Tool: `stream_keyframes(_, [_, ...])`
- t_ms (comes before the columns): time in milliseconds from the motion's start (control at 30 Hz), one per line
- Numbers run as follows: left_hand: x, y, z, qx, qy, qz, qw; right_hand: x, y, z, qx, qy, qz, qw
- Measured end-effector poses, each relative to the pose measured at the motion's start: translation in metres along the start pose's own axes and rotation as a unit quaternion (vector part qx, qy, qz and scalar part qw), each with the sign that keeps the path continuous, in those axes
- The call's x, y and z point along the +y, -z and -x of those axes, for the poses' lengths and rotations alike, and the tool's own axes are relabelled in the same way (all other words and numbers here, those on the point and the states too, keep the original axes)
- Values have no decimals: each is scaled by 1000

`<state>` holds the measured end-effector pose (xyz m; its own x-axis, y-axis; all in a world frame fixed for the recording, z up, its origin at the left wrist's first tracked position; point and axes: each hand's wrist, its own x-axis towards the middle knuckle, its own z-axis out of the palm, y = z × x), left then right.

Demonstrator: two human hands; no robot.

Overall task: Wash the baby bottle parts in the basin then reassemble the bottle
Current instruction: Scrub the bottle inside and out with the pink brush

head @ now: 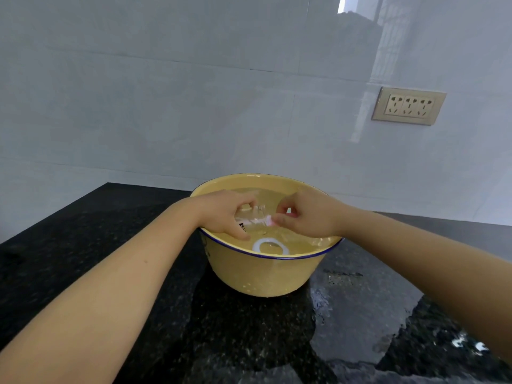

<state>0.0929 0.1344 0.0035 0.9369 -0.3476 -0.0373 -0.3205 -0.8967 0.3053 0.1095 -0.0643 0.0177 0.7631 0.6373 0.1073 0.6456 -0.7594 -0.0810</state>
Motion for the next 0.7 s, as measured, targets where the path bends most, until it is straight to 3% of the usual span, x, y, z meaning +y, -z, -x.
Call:
stream_keyframes(133, [3,0,1,-9,-2,-7,1000,1,8,8,-53,21,58,997])
stream_keyframes(300, [1,0,1,-28,10,-13,999,-1,2,0,41,61,209,975])
stream_keyframes(433, [1,0,-2,-21,10,-22,999,-1,-2,-3,77,38,129,988])
stream_keyframes(567, [0,-1,-3,-15,8,-26,1000,3,-3,0,39,43,27,998])
stream_keyframes(700, [2,0,-2,-29,4,-42,999,4,-2,5,-27,55,36,997])
